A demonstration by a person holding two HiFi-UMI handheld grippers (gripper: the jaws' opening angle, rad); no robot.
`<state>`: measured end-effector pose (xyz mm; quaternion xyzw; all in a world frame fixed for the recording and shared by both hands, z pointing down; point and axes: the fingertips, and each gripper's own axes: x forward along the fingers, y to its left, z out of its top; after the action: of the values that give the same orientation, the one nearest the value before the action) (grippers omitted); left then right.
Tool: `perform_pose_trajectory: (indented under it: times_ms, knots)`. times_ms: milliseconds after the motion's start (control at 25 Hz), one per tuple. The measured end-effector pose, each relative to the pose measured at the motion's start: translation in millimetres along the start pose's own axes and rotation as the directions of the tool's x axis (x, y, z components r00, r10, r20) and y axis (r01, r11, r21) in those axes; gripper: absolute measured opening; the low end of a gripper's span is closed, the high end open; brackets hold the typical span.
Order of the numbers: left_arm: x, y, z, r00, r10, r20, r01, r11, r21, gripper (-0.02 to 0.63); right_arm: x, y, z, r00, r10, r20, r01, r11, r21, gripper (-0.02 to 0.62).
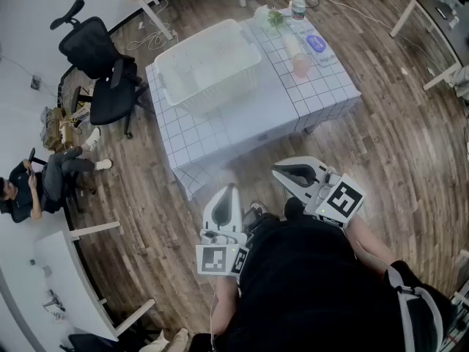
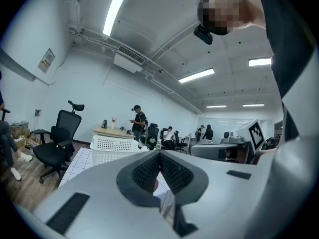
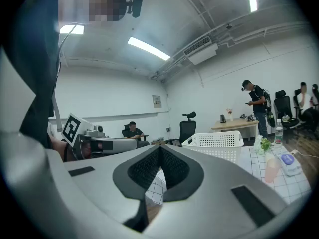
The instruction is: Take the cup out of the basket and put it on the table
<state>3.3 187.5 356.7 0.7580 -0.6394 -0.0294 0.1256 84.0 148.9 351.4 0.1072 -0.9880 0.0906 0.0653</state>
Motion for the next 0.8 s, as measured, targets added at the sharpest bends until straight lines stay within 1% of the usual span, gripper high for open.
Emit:
perform_pose_trajectory:
  times_ms: [240, 320, 520, 680, 800]
  knots:
    - [8.2, -5.4, 0.6, 1.000, -0.009, -0.006, 0.009, 1.000, 0.011, 0.009, -3.1, -7.7, 2.6, 1.000, -0.004, 0.014, 0.004, 1.000, -0.003, 0.014]
    - [10.1, -6.4, 0.0, 1.000, -0.010, -0.007, 0.010, 1.000, 0.011, 0.009, -3.7, -8.7, 0.8, 1.000, -0.003, 0.003, 0.003, 1.000, -0.001, 0.014]
    - [15.4, -10.3, -0.5, 1.000, -0.009, -0.011, 0.009, 1.000, 0.010, 0.009, -4.8, -12.1, -0.8, 1.000, 0.019, 0.004, -0.019, 0.999, 0.036, 0.014]
    - [20.4, -14.0, -3.5, 1.000, -0.001, -0.020, 0.001, 1.000, 0.007, 0.009, -6.2, -17.0, -5.7, 1.000, 0.014, -0.015, -0.014, 1.000, 0.014, 0.014]
    - [26.2, -18.7, -2.3, 1.000, 0.006, -0.021, -0.006, 1.000, 0.008, 0.009, -9.7, -22.7, -7.3, 1.000, 0.023, -0.017, -0.023, 1.000, 0.020, 0.014]
